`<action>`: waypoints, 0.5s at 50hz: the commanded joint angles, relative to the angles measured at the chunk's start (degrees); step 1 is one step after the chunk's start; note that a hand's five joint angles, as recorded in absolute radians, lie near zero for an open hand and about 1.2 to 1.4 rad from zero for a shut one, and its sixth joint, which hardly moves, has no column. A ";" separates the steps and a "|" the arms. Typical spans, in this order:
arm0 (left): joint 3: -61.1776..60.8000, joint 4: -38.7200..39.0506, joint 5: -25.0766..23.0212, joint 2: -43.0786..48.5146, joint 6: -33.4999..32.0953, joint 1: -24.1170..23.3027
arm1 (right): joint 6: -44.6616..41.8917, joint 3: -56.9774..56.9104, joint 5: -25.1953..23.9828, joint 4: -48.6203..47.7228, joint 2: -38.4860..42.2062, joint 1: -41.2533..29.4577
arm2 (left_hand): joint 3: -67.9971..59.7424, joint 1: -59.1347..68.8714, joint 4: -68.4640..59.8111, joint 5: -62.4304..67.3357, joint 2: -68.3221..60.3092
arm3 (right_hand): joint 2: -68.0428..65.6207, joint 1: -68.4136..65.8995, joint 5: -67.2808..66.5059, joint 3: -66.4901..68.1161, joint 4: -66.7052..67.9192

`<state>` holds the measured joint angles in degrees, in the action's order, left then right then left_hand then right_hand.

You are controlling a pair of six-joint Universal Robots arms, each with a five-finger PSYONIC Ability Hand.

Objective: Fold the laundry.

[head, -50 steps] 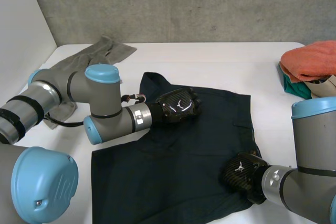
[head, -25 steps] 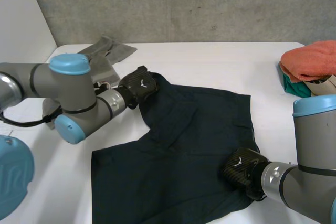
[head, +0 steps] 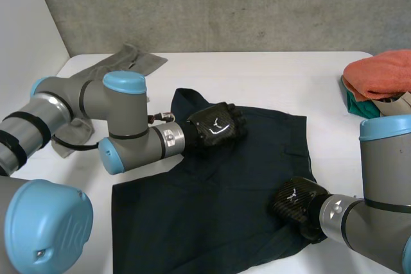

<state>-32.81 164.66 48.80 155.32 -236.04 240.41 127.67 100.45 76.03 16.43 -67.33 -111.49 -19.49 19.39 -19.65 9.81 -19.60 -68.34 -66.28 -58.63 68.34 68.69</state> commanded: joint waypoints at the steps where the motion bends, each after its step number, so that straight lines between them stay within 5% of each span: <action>1: 1.17 0.30 -0.46 1.21 -0.74 0.14 | -0.06 0.01 -0.01 -0.26 0.18 0.13 | -13.37 13.48 -13.21 13.06 -13.27 | -11.66 -13.72 -11.37 11.66 11.31; 9: -0.41 4.78 2.68 0.07 0.32 -0.03 | -0.06 -0.08 -0.01 -0.26 1.06 0.05 | -60.49 60.59 -60.33 60.17 -60.38 | -11.66 -13.72 -11.37 11.66 11.31; 21: -13.58 15.69 18.59 -9.33 -0.12 3.30 | 0.12 0.10 -0.01 -0.26 0.62 -0.57 | -60.51 60.61 -60.35 60.19 -60.40 | -11.66 -13.72 -11.37 11.66 11.31; 25: -18.06 15.86 18.97 -12.66 0.93 4.45 | 0.21 0.01 -0.09 -0.26 0.44 -0.83 | -60.51 60.61 -60.35 60.19 -60.40 | -11.66 -13.72 -11.37 11.66 11.31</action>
<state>-44.65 179.73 65.73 147.18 -235.99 243.10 127.76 100.52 75.98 16.17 -66.64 -111.98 -68.22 67.04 -68.69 57.01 -68.47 -68.34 -66.28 -58.62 68.34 68.69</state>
